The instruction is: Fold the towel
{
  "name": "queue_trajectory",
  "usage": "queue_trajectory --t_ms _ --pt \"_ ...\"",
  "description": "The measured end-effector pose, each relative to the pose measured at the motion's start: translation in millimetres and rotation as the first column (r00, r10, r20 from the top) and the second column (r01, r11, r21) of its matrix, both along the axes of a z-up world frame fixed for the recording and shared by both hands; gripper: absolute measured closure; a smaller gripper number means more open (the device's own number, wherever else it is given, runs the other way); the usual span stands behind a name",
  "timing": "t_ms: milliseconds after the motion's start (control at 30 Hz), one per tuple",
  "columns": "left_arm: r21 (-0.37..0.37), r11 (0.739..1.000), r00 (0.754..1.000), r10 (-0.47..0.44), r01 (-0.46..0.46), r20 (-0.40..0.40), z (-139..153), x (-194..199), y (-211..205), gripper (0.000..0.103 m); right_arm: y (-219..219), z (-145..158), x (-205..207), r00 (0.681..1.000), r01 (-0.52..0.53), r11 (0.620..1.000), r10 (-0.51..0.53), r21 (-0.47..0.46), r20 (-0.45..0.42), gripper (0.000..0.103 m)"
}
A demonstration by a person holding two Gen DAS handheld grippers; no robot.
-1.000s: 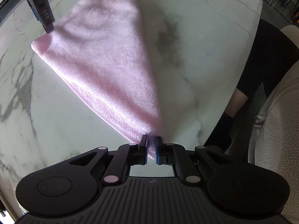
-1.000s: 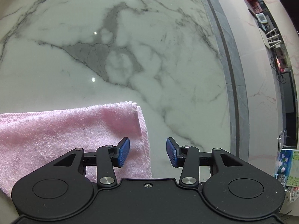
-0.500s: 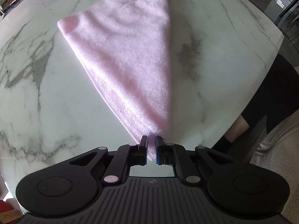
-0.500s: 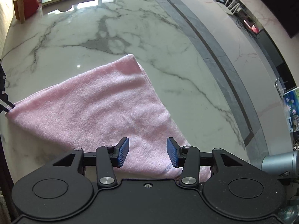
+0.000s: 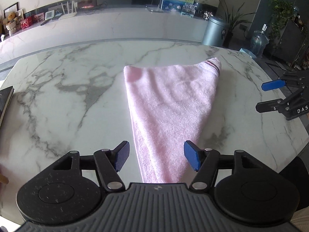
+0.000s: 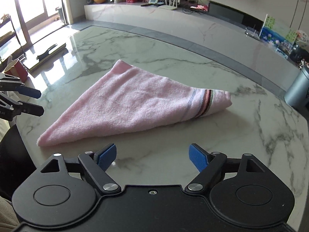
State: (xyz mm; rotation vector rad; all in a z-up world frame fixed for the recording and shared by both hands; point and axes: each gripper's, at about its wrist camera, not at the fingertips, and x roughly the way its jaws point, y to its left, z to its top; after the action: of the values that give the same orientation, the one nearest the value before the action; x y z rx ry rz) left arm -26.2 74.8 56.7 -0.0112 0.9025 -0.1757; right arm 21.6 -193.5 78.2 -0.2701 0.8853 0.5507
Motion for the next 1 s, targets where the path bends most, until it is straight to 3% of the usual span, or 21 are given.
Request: queue_trajectory --t_ms 67,167,233,267,367,533,1000 --pt "0.035 0.999 1.000 0.008 -0.008 0.013 -5 -4 -11 0.022 -2 -11 -12 0.998 0.055 0.998 -0.055 0.026 0.004 0.006" --pt "0.067 0.998 0.999 0.016 -0.018 0.037 -12 -11 -24 0.017 -5 -26 -30 0.990 0.139 0.989 -0.140 0.059 0.012 0.005" --pt "0.077 0.996 0.999 0.030 -0.033 0.034 -20 -13 -30 0.002 -6 -36 -35 0.981 0.192 0.980 -0.194 0.056 0.023 0.004" --pt "0.076 0.996 0.999 0.039 -0.041 0.032 -23 -13 -31 0.001 -7 -43 -38 0.974 0.226 0.972 -0.228 0.056 0.020 0.004" --pt "0.063 0.996 0.998 0.058 -0.060 0.022 -31 -15 -34 0.001 -11 -58 -47 0.948 0.315 0.948 -0.316 0.050 0.020 0.004" --pt "0.041 0.996 0.997 0.075 -0.075 0.005 -40 -20 -33 0.001 -15 -71 -58 0.928 0.371 0.925 -0.373 0.081 0.015 0.004" --pt "-0.006 0.993 0.993 0.117 -0.117 -0.027 -58 -27 -28 0.001 -7 -85 -68 0.937 0.348 0.936 -0.349 0.062 0.019 0.004"
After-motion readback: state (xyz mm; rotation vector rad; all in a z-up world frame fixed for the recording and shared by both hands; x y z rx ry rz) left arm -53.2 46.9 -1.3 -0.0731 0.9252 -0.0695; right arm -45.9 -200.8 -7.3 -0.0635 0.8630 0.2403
